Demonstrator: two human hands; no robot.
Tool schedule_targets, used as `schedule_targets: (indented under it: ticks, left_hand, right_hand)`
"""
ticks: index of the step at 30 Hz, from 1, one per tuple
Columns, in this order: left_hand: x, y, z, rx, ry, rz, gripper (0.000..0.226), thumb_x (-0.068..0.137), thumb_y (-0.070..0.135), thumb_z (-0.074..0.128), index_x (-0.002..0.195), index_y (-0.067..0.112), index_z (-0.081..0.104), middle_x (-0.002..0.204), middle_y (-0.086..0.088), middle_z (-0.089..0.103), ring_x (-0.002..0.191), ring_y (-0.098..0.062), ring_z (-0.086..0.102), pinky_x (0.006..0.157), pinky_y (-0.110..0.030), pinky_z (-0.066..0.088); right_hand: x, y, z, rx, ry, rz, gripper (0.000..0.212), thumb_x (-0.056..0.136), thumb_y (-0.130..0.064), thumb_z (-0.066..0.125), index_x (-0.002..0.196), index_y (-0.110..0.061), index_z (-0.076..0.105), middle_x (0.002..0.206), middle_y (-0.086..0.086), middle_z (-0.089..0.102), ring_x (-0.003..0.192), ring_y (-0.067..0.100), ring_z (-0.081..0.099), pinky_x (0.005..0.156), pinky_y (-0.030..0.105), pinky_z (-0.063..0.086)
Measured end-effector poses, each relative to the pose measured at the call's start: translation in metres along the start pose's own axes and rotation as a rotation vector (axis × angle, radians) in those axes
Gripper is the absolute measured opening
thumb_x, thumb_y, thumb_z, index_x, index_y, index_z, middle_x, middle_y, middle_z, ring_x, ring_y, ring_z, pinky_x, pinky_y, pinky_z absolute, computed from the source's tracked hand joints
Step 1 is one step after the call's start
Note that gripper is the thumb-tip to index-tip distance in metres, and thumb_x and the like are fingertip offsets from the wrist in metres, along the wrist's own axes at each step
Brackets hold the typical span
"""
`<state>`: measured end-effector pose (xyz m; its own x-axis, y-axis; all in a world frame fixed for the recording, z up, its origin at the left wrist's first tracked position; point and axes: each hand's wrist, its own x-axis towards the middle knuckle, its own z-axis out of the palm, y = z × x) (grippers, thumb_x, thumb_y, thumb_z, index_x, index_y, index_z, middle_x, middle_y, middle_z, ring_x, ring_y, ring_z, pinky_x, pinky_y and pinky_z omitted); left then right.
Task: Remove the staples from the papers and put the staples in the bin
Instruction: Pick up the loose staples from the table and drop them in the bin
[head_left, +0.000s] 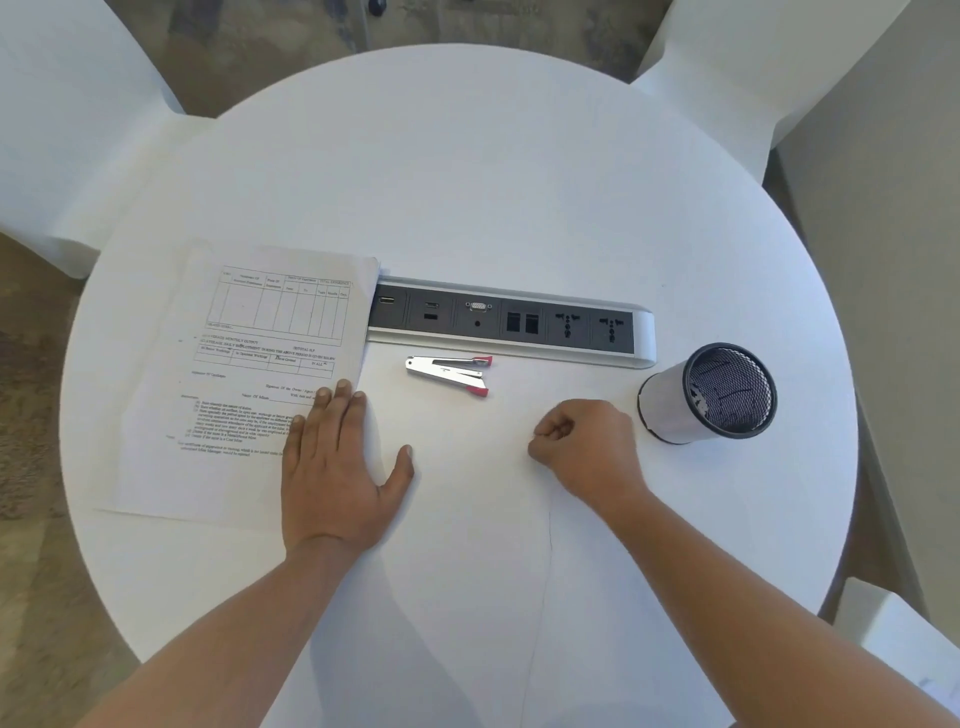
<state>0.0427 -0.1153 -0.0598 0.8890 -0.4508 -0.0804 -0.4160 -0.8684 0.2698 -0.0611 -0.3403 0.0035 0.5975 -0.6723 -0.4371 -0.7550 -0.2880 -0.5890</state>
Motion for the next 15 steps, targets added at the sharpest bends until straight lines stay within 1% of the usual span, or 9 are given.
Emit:
schedule_targets:
  ticks: [1, 2, 3, 4, 5, 7, 11, 13, 15]
  left_hand:
    - [0.000, 0.000, 0.000, 0.001, -0.001, 0.000, 0.081, 0.084, 0.060, 0.043, 0.148, 0.010, 0.040, 0.160, -0.005, 0.038, 0.151, -0.023, 0.027, 0.125, -0.045, 0.019]
    - [0.000, 0.000, 0.000, 0.000, -0.005, 0.000, 0.081, 0.084, 0.060, 0.042, 0.148, 0.010, 0.040, 0.160, -0.005, 0.037, 0.152, -0.023, 0.027, 0.125, -0.045, 0.018]
    - [0.000, 0.000, 0.001, -0.002, -0.009, -0.002, 0.081, 0.084, 0.060, 0.042, 0.148, 0.010, 0.040, 0.160, -0.005, 0.037, 0.152, -0.023, 0.027, 0.125, -0.045, 0.018]
    - [0.000, 0.000, 0.000, -0.002, -0.014, -0.004, 0.082, 0.084, 0.060, 0.042, 0.148, 0.010, 0.041, 0.160, -0.005, 0.037, 0.152, -0.023, 0.027, 0.125, -0.045, 0.018]
    - [0.000, 0.000, 0.000, 0.002, -0.016, -0.004, 0.082, 0.084, 0.061, 0.041, 0.148, 0.010, 0.041, 0.160, -0.005, 0.037, 0.152, -0.023, 0.027, 0.125, -0.045, 0.018]
    - [0.000, 0.000, 0.000, 0.015, -0.016, 0.000, 0.082, 0.084, 0.061, 0.041, 0.147, 0.010, 0.041, 0.159, -0.006, 0.038, 0.151, -0.024, 0.028, 0.125, -0.045, 0.019]
    - [0.000, -0.001, 0.001, 0.014, -0.018, 0.006, 0.083, 0.083, 0.061, 0.040, 0.147, 0.009, 0.041, 0.160, -0.006, 0.038, 0.151, -0.025, 0.028, 0.125, -0.045, 0.018]
    - [0.000, -0.001, 0.002, 0.014, -0.010, 0.010, 0.083, 0.082, 0.061, 0.040, 0.146, 0.008, 0.043, 0.159, -0.007, 0.040, 0.150, -0.026, 0.030, 0.124, -0.046, 0.020]
    - [0.000, -0.001, 0.002, 0.016, -0.008, 0.011, 0.084, 0.082, 0.061, 0.040, 0.146, 0.007, 0.044, 0.158, -0.008, 0.041, 0.149, -0.027, 0.032, 0.124, -0.047, 0.021]
  right_hand:
    - [-0.002, 0.000, -0.008, 0.201, 0.007, 0.097, 0.012, 0.067, -0.004, 0.072, 0.064, -0.016, 0.071, 0.055, -0.007, 0.063, 0.054, 0.013, 0.057, 0.048, 0.018, 0.043]
    - [-0.005, 0.000, -0.017, 0.361, 0.011, 0.166, 0.015, 0.068, 0.000, 0.072, 0.063, -0.015, 0.071, 0.053, -0.004, 0.063, 0.055, 0.016, 0.058, 0.053, 0.021, 0.046]
    - [-0.009, 0.000, -0.026, 0.460, 0.014, 0.195, 0.017, 0.069, 0.003, 0.071, 0.062, -0.013, 0.071, 0.053, -0.001, 0.065, 0.058, 0.020, 0.060, 0.058, 0.027, 0.049]
    - [-0.015, -0.001, -0.036, 0.499, 0.022, 0.194, 0.018, 0.069, 0.005, 0.071, 0.064, -0.011, 0.071, 0.054, 0.003, 0.066, 0.060, 0.022, 0.061, 0.063, 0.034, 0.051]
    - [-0.022, -0.004, -0.045, 0.505, 0.036, 0.172, 0.017, 0.070, 0.006, 0.071, 0.066, -0.011, 0.071, 0.057, 0.006, 0.067, 0.060, 0.023, 0.061, 0.065, 0.038, 0.051]
    - [-0.036, -0.008, -0.065, 0.489, 0.086, 0.107, 0.017, 0.071, 0.006, 0.073, 0.067, -0.011, 0.072, 0.061, 0.009, 0.068, 0.060, 0.022, 0.059, 0.063, 0.037, 0.049]
    - [-0.046, -0.009, -0.116, 0.396, 0.258, 0.024, 0.016, 0.071, 0.000, 0.075, 0.066, -0.015, 0.072, 0.054, 0.001, 0.068, 0.052, 0.015, 0.056, 0.053, 0.026, 0.045]
    - [-0.039, -0.001, -0.140, 0.321, 0.358, 0.019, 0.015, 0.070, -0.005, 0.075, 0.068, -0.019, 0.073, 0.057, 0.003, 0.071, 0.050, 0.013, 0.057, 0.050, 0.022, 0.045]
    - [-0.029, 0.008, -0.156, 0.220, 0.407, 0.034, 0.013, 0.071, -0.008, 0.074, 0.067, -0.021, 0.073, 0.056, 0.002, 0.070, 0.044, 0.006, 0.054, 0.044, 0.019, 0.042]
